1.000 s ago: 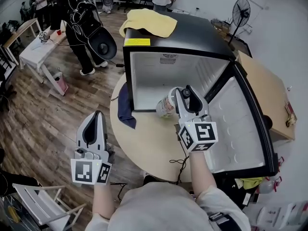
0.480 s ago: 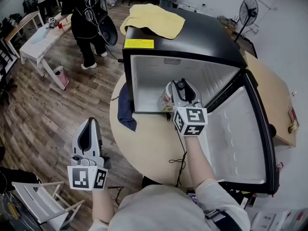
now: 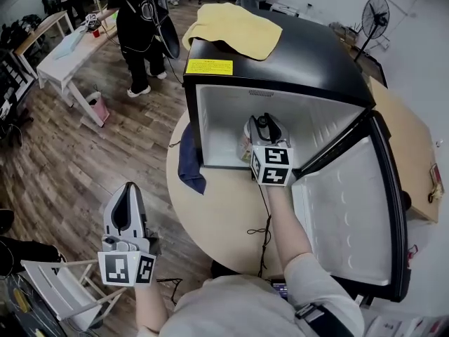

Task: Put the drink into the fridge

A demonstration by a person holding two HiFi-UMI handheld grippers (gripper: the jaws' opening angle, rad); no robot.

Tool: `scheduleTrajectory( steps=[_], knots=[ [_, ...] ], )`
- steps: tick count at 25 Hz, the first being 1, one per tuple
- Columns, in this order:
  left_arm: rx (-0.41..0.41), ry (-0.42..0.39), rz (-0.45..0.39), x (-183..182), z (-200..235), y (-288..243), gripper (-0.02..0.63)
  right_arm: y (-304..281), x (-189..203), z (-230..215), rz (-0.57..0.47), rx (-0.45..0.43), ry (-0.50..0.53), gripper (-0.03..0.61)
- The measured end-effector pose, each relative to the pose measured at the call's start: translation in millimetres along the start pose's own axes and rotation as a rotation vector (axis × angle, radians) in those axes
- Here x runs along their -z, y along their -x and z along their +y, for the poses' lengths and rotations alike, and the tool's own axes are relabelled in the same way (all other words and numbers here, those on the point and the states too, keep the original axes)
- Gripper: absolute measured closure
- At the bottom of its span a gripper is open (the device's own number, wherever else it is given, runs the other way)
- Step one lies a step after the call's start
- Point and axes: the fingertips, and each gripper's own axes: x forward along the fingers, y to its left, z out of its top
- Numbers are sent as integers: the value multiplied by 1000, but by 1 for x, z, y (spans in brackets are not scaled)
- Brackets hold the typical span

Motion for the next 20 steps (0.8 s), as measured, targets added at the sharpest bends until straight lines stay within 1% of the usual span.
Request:
scheduleTrajectory(
  steps=[3,7,16,18,20],
  knots=[
    [-18,-7,14,3,4,1,606,-10,11,-2,15,4,-9,420],
    [-35,-9,25,7,8,2,606,-19,12,0,6,0,10,420],
    [-34,-6,34,11,8,0,606,-21,13,6,19,-12,43,417],
    [-29,-7,29,10,6,0,606,-20,14,6,26,-13,46,393],
    [-26,-8,22,8,5,1,606,-18,11,7,22,-21,44,387]
  ],
)
